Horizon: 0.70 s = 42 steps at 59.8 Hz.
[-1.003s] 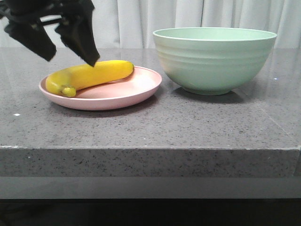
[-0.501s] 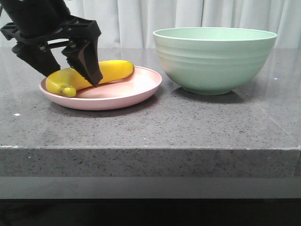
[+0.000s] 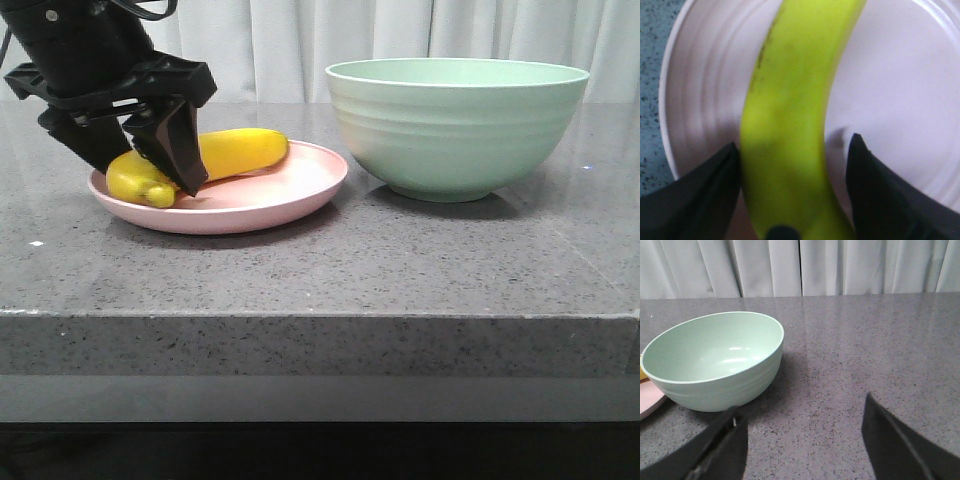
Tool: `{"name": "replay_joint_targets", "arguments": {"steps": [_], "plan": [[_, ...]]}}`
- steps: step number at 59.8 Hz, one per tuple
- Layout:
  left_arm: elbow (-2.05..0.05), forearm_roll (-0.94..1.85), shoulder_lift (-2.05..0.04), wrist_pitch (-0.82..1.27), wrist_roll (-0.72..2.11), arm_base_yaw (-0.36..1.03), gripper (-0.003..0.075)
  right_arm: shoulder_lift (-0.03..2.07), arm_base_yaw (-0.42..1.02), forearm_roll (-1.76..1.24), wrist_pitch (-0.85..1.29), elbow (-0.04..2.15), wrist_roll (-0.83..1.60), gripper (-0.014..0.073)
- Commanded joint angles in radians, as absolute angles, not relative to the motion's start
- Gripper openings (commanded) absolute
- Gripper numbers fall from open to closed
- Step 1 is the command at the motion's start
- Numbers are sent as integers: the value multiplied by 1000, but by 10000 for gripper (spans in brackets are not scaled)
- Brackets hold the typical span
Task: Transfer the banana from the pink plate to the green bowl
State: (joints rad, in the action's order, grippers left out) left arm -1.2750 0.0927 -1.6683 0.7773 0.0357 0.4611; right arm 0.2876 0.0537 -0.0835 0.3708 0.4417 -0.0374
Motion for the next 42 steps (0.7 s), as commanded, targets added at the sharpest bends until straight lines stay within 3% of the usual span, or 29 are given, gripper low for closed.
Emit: {"name": "replay_joint_targets", "arguments": {"steps": [1,11,42], "plan": [[-1307,106,-1625,745,35,470,296,303,48,-76,295,479,-38,509],[-1307,106,-1625,743,35,470,239,303,48,-76,295,479,-38,509],[-1330,118,-1505,698,-18,470,237,303,48,-76,295,479,-38,509]]}}
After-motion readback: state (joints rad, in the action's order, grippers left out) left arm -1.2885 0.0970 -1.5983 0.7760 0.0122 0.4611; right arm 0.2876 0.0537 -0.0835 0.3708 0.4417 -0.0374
